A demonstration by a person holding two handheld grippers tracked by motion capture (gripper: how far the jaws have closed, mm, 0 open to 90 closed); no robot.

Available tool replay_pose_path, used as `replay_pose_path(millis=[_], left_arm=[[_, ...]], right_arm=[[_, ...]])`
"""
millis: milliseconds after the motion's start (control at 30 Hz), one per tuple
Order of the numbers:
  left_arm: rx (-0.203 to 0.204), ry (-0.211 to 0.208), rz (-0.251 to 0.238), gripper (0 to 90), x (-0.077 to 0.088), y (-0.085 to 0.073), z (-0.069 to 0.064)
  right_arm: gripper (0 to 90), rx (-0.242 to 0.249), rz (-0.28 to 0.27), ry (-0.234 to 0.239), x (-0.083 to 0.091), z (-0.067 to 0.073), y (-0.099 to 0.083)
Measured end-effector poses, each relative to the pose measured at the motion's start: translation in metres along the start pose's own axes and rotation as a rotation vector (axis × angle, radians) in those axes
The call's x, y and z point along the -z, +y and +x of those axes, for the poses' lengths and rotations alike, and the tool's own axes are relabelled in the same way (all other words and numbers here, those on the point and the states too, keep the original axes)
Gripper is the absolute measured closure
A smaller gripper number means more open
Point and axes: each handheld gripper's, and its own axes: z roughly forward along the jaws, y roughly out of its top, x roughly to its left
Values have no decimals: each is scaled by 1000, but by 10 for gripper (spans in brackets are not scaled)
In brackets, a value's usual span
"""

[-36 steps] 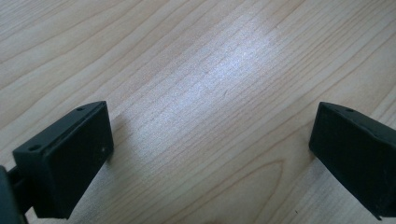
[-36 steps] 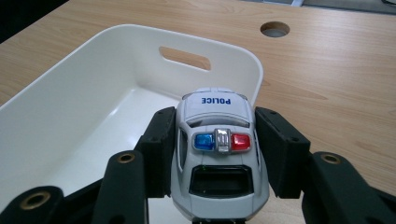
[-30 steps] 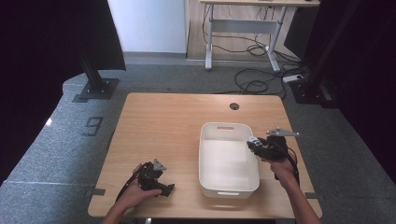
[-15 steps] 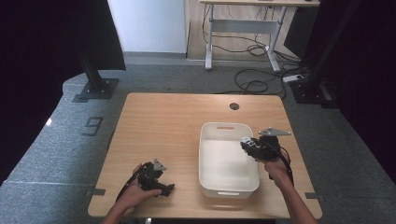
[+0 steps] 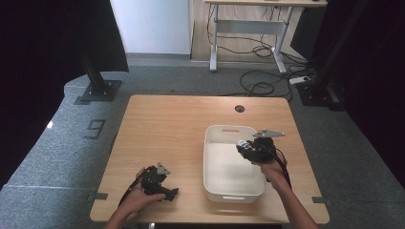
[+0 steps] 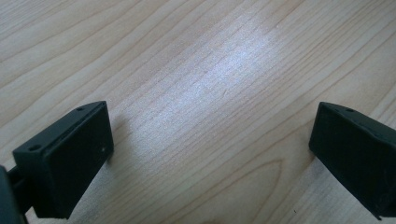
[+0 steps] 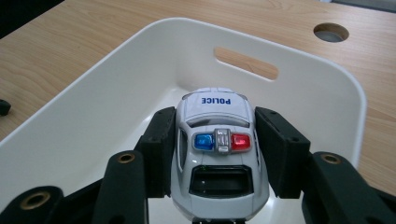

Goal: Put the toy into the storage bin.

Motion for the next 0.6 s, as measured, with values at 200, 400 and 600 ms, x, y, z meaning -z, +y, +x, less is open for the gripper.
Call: replay_pose_path(millis=[200, 400, 600], left_arm=[[-1, -1, -2, 0, 0, 0, 0], [-2, -2, -2, 0, 0, 0, 0], [-4, -3, -1, 0, 0, 0, 0]], right_arm=[[503, 19, 10, 8, -10, 14, 9], [503, 27, 17, 11, -17, 24, 16], [503, 23, 26, 15, -25, 29, 20]])
